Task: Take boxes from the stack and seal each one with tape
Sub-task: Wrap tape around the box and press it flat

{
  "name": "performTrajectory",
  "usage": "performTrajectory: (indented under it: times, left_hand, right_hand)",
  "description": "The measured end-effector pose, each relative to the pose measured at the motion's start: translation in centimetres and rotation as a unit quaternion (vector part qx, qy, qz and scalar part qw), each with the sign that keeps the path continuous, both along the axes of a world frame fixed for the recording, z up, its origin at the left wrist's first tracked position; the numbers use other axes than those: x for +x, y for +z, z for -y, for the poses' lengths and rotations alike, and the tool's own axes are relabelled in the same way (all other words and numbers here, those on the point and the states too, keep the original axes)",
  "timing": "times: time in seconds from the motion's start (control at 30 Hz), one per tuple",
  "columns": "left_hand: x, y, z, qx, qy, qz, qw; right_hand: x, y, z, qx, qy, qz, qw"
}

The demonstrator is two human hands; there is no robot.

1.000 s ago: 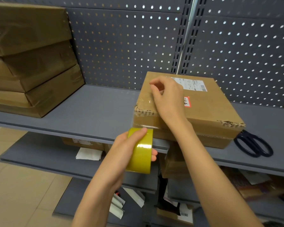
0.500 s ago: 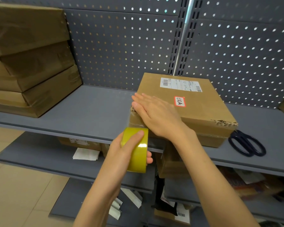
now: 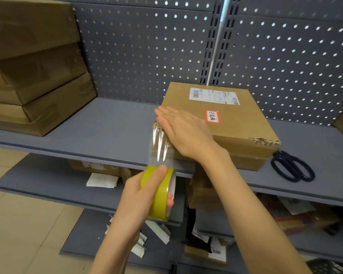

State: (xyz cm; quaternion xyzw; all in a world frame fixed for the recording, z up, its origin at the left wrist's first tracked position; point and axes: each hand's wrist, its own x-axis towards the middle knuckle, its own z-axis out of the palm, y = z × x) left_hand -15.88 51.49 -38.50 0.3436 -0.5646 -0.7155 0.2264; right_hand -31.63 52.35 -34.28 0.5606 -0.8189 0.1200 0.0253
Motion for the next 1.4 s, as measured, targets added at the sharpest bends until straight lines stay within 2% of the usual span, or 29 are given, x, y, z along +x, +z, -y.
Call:
performTrajectory:
  times: [0.37,0.5,0.67,1.4]
  left_hand:
    - [0.1,-1.0,-0.3,-0.062,0.086,0.005,0.994]
    - [0.1,-1.2,-0.5,-0.094,0.116,-0.035,0.988]
    - [0.1,-1.6,-0.6,-0.157,0.108,-0.062,0.98]
    - [-0.3,-0.8,0.7,-0.092,0.07,-0.039,0.992]
  right_hand:
    - [0.0,0.0,-0.1,-0.004,0.003,0.009,1.0]
    - [0.0,-0.1,-0.1,-0.007,0.002,0.01,1.0]
    - [0.0,-0.1,-0.2,-0.01,0.001,0.009,1.0]
    - [0.1,-0.3,0.0,-0.025,-0.009,-0.008,1.0]
